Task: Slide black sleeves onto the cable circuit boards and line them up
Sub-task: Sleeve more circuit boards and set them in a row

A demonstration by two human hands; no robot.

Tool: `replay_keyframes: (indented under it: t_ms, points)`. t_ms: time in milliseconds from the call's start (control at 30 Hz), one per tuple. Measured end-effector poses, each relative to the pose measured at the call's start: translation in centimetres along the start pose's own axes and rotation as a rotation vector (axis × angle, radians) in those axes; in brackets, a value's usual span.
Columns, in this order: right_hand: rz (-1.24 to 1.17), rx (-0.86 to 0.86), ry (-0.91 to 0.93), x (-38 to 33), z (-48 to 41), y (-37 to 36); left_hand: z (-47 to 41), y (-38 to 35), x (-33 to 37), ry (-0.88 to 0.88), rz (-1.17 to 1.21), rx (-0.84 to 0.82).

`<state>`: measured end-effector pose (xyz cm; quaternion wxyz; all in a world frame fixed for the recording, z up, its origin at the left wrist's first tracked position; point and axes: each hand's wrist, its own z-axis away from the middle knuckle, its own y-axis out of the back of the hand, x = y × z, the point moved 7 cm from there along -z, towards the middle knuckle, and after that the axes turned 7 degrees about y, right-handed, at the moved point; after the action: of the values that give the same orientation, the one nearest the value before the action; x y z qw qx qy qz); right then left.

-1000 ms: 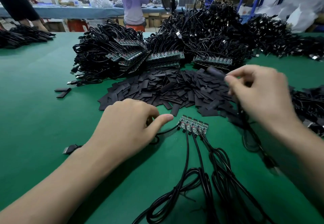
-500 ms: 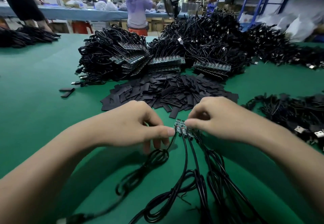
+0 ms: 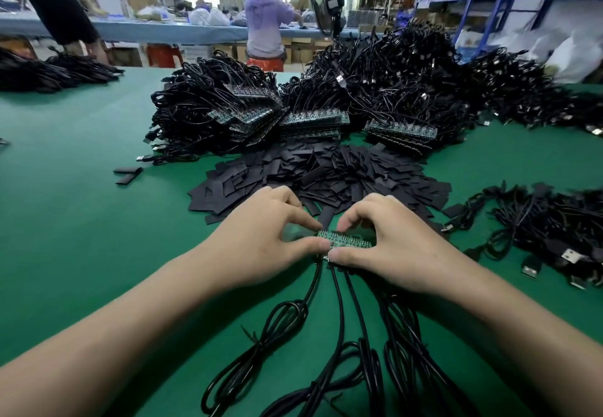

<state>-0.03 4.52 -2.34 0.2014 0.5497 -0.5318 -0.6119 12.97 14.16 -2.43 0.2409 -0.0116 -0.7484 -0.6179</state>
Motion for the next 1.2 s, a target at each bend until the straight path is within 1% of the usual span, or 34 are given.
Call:
replay_keyframes:
  t_ms: [67, 133, 233, 300, 467, 633, 700, 733, 767, 800, 867, 900, 967, 1000, 1067, 1167, 1200]
  points:
    - [-0.106, 0.078, 0.023, -0.3, 0.1, 0.3, 0.2, 0.4, -0.1, -0.003, 0.111, 0.047]
    - [-0.222, 0.148, 0.028, -0.4, 0.3, 0.5, 0.3, 0.9, -0.4, -0.002, 0.296, 0.092]
    - [-0.342, 0.207, 0.020, -0.4, 0.4, 0.6, 0.5, 1.0, -0.4, -0.010, 0.544, 0.072]
    - [-0.387, 0.207, 0.027, -0.4, 0.5, 0.6, 0.7, 0.9, -0.3, -0.014, 0.658, 0.042]
    - [-0.499, 0.195, 0.076, -0.7, 0.3, 0.3, 0.9, 0.7, -0.2, -0.038, 0.831, -0.057]
    - [-0.655, 0.122, 0.100, -0.8, -0.1, -0.3, 0.6, 0.6, -0.3, -0.026, 0.974, -0.149]
    - [-0.721, 0.125, 0.105, -0.9, -0.1, -0.3, 0.5, 0.6, -0.7, -0.016, 1.052, -0.157]
    - [-0.716, 0.147, 0.084, -0.7, -0.2, -0.2, 0.4, 0.8, -0.9, -0.002, 1.085, -0.139]
    - [-0.667, 0.177, 0.053, -0.4, -0.2, -0.2, 0.3, 1.1, -1.3, 0.016, 1.111, -0.104]
    - [-0.568, 0.203, 0.015, 0.0, -0.1, -0.3, 0.2, 1.4, -1.7, 0.036, 1.126, -0.057]
    - [-0.294, 0.239, -0.031, 0.2, 0.2, -0.4, 0.1, 2.0, -2.6, 0.071, 1.094, 0.062]
    - [-0.190, 0.254, -0.020, -0.1, 0.3, -0.3, 0.1, 2.3, -2.8, 0.079, 1.059, 0.121]
    - [-0.104, 0.294, 0.045, -1.1, 0.4, -0.1, 0.0, 2.7, -2.6, 0.069, 1.013, 0.205]
    - [-0.127, 0.320, 0.079, -1.4, 0.5, 0.2, 0.0, 2.9, -2.2, 0.051, 1.009, 0.226]
    - [-0.264, 0.341, 0.101, -1.8, 0.5, 0.4, -0.2, 3.2, -0.9, -0.008, 1.003, 0.233]
    - [-0.505, 0.310, 0.096, -2.0, 0.5, 0.1, -0.6, 3.6, 1.0, -0.088, 0.950, 0.191]
    - [-0.585, 0.310, 0.101, -2.0, 0.5, 0.2, -0.9, 3.6, 1.2, -0.086, 0.939, 0.177]
